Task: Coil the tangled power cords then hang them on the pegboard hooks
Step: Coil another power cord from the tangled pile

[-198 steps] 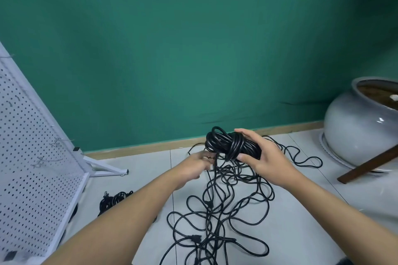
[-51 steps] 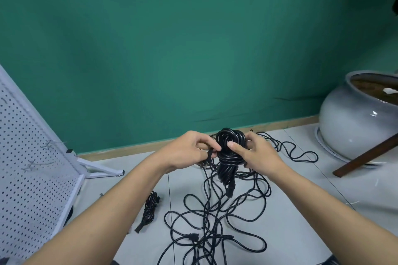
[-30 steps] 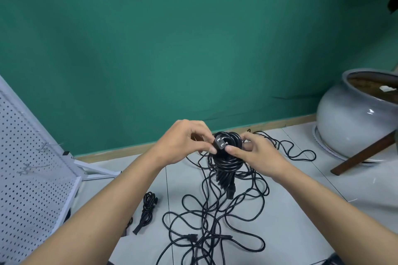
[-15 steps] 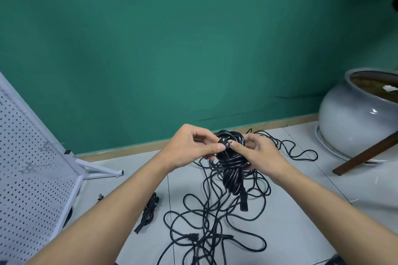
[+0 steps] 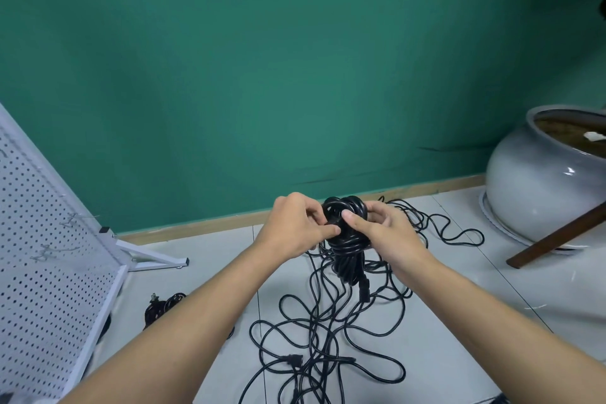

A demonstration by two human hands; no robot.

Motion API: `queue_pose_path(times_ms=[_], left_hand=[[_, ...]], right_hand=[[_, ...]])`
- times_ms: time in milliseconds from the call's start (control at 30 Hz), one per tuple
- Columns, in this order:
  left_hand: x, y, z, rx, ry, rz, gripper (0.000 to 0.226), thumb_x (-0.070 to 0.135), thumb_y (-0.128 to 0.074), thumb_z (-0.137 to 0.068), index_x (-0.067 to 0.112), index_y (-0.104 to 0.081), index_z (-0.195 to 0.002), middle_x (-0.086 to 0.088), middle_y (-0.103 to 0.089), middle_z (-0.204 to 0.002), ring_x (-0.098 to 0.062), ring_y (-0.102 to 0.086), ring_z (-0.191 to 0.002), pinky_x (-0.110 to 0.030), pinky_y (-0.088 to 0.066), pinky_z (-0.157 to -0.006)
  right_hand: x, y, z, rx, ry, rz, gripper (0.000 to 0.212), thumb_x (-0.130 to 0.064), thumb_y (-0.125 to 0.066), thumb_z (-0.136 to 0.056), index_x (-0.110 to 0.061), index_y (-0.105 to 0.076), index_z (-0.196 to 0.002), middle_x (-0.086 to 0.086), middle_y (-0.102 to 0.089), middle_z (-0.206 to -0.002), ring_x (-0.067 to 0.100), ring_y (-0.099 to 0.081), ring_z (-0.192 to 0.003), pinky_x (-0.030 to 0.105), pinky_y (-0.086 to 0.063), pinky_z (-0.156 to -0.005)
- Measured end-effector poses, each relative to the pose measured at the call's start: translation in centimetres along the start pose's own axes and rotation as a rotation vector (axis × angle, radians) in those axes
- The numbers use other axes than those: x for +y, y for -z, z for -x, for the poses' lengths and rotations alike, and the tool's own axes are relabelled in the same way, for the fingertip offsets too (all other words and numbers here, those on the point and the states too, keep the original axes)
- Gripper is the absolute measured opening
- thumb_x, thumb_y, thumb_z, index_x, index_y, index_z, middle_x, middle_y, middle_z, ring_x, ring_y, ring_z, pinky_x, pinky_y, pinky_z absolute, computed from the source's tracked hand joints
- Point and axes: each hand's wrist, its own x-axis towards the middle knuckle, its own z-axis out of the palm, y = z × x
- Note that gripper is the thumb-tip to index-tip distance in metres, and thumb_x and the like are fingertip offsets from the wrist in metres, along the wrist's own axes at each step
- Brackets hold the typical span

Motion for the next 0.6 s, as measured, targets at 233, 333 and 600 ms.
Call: queue_pose_path(times_ms=[233, 333, 600], left_hand=[[-1.1, -0.1, 0.1, 0.01, 0.057, 0.093, 0.025, 0.034, -0.089, -0.076, 0.016, -0.076, -0.066, 0.012, -0.059, -0.047, -0.005, -0.052, -0.046, -0.02, -0.044, -0.052], [-1.3, -0.1, 0.2, 0.04, 0.065, 0.251, 0.021, 0.032, -0.086, -0.08, 0.014, -0.079, -0.073, 0.016, -0.05, -0.043, -0.001, -0.043, -0.043, -0.013, -0.034, -0.05], [-1.4, 0.0, 0.3, -0.013, 0.049, 0.219, 0.015, 0.027, -0.081, -0.088, 0.013, -0.081, -0.084, 0.021, -0.051, -0.043, 0.004, -0.046, -0.044, -0.007, -0.031, -0.049]], right_hand=[[0.1, -0.2, 0.5, -0.017, 0.045, 0.135, 0.013, -0.018, -0.081, -0.088, -0.014, -0.074, -0.098, 0.004, -0.077, -0.1, 0.004, -0.072, -0.083, 0.009, -0.051, -0.07], [-0.1, -0.3, 0.6, -0.027, 0.034, 0.117, 0.017, -0.021, -0.081, -0.088, -0.01, -0.076, -0.1, 0.002, -0.067, -0.079, 0.006, -0.066, -0.065, 0.01, -0.047, -0.062], [-0.8, -0.1, 1.4, -0.109, -0.079, 0.037, 0.012, -0.023, -0.077, -0.09, -0.013, -0.079, -0.097, 0.006, -0.072, -0.089, 0.013, -0.064, -0.08, 0.029, -0.046, -0.071]])
